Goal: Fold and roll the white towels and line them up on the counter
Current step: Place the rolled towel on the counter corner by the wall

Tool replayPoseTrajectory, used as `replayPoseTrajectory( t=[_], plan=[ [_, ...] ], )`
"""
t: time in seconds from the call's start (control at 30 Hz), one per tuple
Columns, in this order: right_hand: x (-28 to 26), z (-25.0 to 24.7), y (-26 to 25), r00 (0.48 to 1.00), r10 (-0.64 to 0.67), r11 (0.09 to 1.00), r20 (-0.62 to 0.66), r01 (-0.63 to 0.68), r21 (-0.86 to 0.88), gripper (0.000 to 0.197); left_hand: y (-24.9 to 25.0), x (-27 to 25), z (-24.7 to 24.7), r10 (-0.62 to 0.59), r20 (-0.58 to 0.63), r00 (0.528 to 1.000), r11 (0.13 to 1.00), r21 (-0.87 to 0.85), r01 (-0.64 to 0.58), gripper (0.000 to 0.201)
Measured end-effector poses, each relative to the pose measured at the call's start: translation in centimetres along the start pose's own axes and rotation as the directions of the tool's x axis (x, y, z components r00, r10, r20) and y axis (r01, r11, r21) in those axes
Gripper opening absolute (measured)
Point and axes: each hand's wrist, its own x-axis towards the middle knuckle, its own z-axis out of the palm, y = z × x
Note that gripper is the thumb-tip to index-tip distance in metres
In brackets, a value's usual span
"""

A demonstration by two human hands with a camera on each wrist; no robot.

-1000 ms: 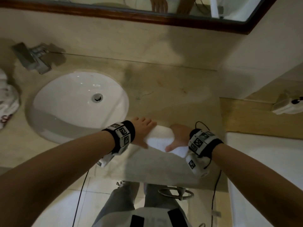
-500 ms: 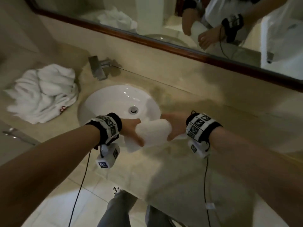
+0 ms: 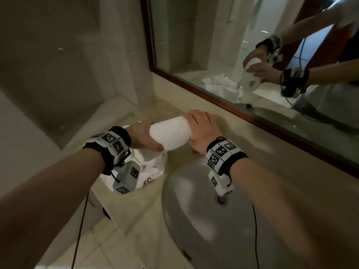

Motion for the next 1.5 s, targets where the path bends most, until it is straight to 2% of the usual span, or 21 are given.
replayPoseTrajectory(
  t=[0.1, 0.27, 0.4, 0.47, 0.57, 0.7, 0.8, 0.93, 1.0, 1.03, 1.1, 1.13, 1.17, 1.23, 1.27, 1.3, 1.4, 1.43, 1.5],
  plan=[
    [7.9, 3.5, -1.4, 0.994, 0.096, 0.995, 0.043, -0.096, -0.004, 0.079, -4.7, 6.7, -3.1, 0.011, -0.052, 0.999, 0.999, 0.031, -0.009, 0.077],
    [18.8, 9.7, -2.2, 0.972, 0.205, 0.977, 0.113, -0.210, 0.038, 0.078, -11.6, 17.9, -5.3, -0.065, -0.055, 0.996, 0.998, -0.018, 0.064, 0.083],
    [25.0, 13.6, -2.5, 0.934, 0.302, 0.904, 0.191, -0.344, 0.254, 0.067, -15.3, 24.0, -6.0, -0.124, -0.058, 0.991, 0.990, -0.075, 0.120, 0.091],
    [28.2, 15.1, -3.2, 0.909, 0.316, 0.832, 0.271, -0.403, 0.382, 0.062, -17.0, 26.1, -5.7, -0.170, -0.168, 0.971, 0.985, -0.031, 0.167, 0.089],
    [31.4, 17.5, -4.2, 0.904, 0.327, 0.746, 0.276, -0.426, 0.511, 0.062, -18.6, 28.7, -4.9, -0.178, -0.366, 0.914, 0.978, 0.036, 0.205, 0.078],
    [34.6, 19.8, -4.6, 0.905, 0.355, 0.740, 0.233, -0.424, 0.521, 0.059, -20.5, 31.9, -5.1, -0.136, -0.515, 0.846, 0.983, 0.037, 0.181, 0.071],
    [36.6, 20.0, -4.6, 0.909, 0.305, 0.806, 0.282, -0.405, 0.432, 0.052, -21.5, 33.3, -5.1, -0.105, -0.544, 0.832, 0.980, 0.086, 0.181, 0.071],
    [35.8, 19.9, -4.7, 0.891, 0.323, 0.768, 0.321, -0.444, 0.461, 0.065, -21.1, 33.3, -5.5, -0.157, -0.484, 0.861, 0.975, 0.065, 0.214, 0.076],
    [34.8, 19.6, -4.7, 0.884, 0.303, 0.764, 0.355, -0.448, 0.465, 0.068, -20.7, 32.9, -6.3, -0.209, -0.414, 0.886, 0.973, 0.005, 0.232, 0.086],
    [34.3, 19.1, -4.8, 0.883, 0.308, 0.725, 0.354, -0.459, 0.513, 0.068, -20.6, 32.5, -6.8, -0.243, -0.361, 0.900, 0.969, -0.040, 0.245, 0.094],
    [32.9, 18.6, -4.7, 0.865, 0.380, 0.568, 0.328, -0.498, 0.655, 0.060, -20.6, 31.3, -7.7, -0.291, -0.298, 0.909, 0.956, -0.135, 0.262, 0.107],
    [31.9, 18.3, -4.8, 0.849, 0.407, 0.503, 0.337, -0.516, 0.693, 0.053, -20.6, 30.4, -8.0, -0.299, -0.334, 0.894, 0.951, -0.181, 0.250, 0.108],
    [30.7, 18.2, -4.8, 0.838, 0.411, 0.476, 0.358, -0.532, 0.700, 0.048, -20.7, 29.2, -8.2, -0.294, -0.416, 0.860, 0.951, -0.221, 0.218, 0.105],
    [27.5, 17.9, -5.0, 0.811, 0.388, 0.517, 0.438, -0.585, 0.625, 0.047, -21.4, 26.7, -8.1, -0.248, -0.581, 0.775, 0.963, -0.235, 0.132, 0.089],
    [25.8, 17.7, -5.2, 0.794, 0.407, 0.549, 0.451, -0.607, 0.574, 0.050, -21.8, 25.3, -7.9, -0.244, -0.594, 0.767, 0.964, -0.233, 0.126, 0.081],
    [24.2, 17.7, -5.5, 0.773, 0.437, 0.558, 0.461, -0.634, 0.536, 0.053, -22.3, 24.0, -7.5, -0.276, -0.554, 0.786, 0.955, -0.248, 0.160, 0.076],
    [19.9, 17.7, -6.8, 0.708, 0.447, 0.478, 0.547, -0.706, 0.522, 0.055, -23.0, 20.5, -5.8, -0.401, -0.312, 0.861, 0.905, -0.277, 0.322, 0.051],
    [18.7, 17.5, -7.3, 0.698, 0.446, 0.485, 0.560, -0.714, 0.504, 0.052, -22.4, 19.4, -5.1, -0.383, -0.226, 0.895, 0.908, -0.269, 0.321, 0.046],
    [16.6, 17.6, -8.2, 0.688, 0.464, 0.505, 0.559, -0.723, 0.471, 0.051, -21.2, 17.1, -3.4, -0.330, -0.058, 0.942, 0.926, -0.212, 0.311, 0.051]
  ],
)
